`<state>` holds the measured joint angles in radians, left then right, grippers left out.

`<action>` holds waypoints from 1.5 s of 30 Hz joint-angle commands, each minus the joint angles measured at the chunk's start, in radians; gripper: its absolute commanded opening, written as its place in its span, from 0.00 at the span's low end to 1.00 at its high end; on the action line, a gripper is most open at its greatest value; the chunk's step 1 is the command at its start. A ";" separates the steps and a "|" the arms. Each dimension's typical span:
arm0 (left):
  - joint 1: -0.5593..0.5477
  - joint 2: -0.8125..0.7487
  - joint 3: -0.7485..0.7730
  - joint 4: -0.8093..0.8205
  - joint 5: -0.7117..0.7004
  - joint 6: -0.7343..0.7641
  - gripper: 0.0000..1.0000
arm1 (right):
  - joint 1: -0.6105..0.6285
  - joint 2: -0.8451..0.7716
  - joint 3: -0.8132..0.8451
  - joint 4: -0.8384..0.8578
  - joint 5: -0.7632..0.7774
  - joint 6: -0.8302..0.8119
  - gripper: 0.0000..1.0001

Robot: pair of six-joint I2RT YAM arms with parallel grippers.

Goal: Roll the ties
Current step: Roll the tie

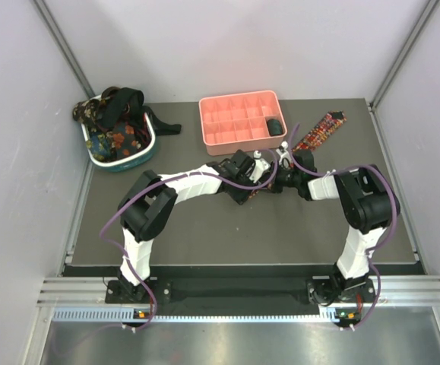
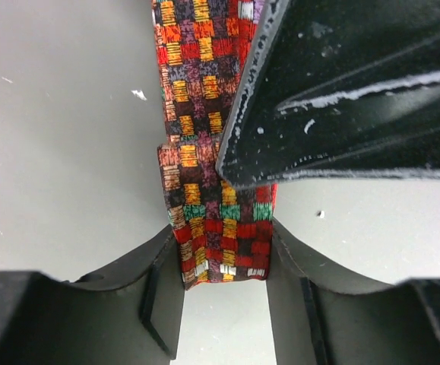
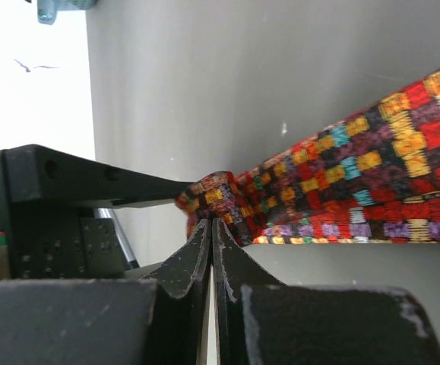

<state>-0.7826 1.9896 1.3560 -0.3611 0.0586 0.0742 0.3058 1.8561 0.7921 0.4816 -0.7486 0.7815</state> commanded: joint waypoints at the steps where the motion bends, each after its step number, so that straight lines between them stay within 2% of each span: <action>1: -0.003 0.021 0.025 -0.084 0.009 0.004 0.48 | 0.018 0.020 0.015 0.037 0.006 -0.039 0.00; 13: -0.004 0.051 0.118 -0.104 0.023 0.022 0.61 | 0.021 0.020 0.025 0.006 0.012 -0.065 0.00; 22: -0.001 0.040 0.153 -0.093 0.024 0.039 0.67 | 0.024 0.020 0.035 0.000 0.012 -0.070 0.00; 24: -0.001 0.032 0.157 -0.087 0.021 0.039 0.74 | 0.024 0.020 0.039 0.000 0.011 -0.071 0.00; 26: 0.000 0.028 0.154 -0.081 0.020 0.042 0.75 | 0.026 0.020 0.041 -0.001 0.009 -0.071 0.00; 31: 0.002 0.044 0.157 -0.061 0.027 0.064 0.72 | 0.027 0.015 0.039 0.000 0.006 -0.071 0.00; 39: 0.011 0.086 0.158 -0.036 0.047 0.072 0.51 | 0.027 0.015 0.038 0.003 0.006 -0.068 0.00; 45: 0.011 0.090 0.140 -0.018 0.061 0.073 0.48 | 0.027 0.015 0.042 0.000 0.005 -0.068 0.00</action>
<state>-0.7738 2.0712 1.4849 -0.4194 0.0967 0.1368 0.3126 1.8736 0.7952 0.4557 -0.7345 0.7414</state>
